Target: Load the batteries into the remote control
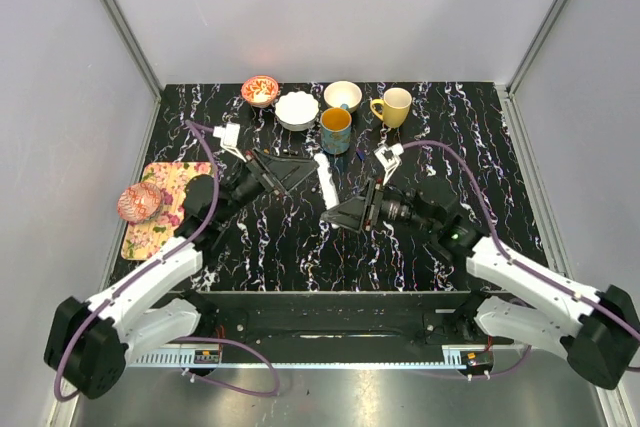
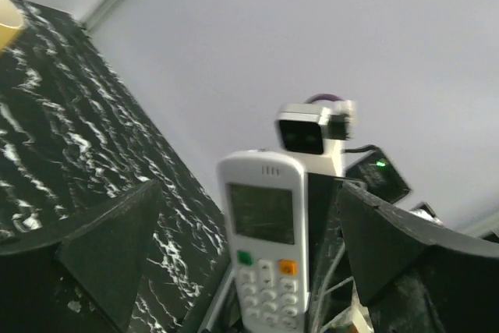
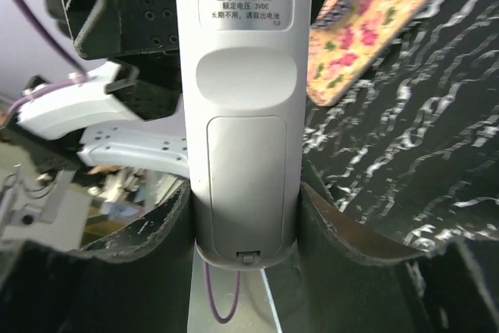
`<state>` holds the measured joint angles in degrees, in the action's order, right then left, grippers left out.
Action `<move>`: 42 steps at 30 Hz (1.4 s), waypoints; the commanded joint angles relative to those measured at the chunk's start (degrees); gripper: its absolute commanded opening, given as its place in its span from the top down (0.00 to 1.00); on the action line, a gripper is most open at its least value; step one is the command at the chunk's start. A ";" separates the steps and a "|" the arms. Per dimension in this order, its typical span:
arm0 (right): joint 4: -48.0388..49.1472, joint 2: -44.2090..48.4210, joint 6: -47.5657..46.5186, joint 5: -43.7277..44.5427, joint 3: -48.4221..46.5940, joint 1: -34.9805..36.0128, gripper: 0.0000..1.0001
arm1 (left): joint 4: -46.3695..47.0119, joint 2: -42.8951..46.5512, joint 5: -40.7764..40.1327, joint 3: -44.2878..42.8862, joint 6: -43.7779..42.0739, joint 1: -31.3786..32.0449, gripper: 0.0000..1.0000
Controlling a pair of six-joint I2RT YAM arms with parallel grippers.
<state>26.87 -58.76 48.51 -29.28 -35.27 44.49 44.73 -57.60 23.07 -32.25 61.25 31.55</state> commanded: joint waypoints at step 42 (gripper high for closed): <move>-42.87 -0.92 -22.41 33.67 -19.14 9.65 1.00 | -40.34 -11.39 -28.43 -21.45 -18.63 17.40 0.37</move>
<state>-18.74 -59.90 25.87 2.59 -51.42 53.32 1.04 -68.31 -5.72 -52.10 42.48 48.66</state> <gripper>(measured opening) 0.530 0.640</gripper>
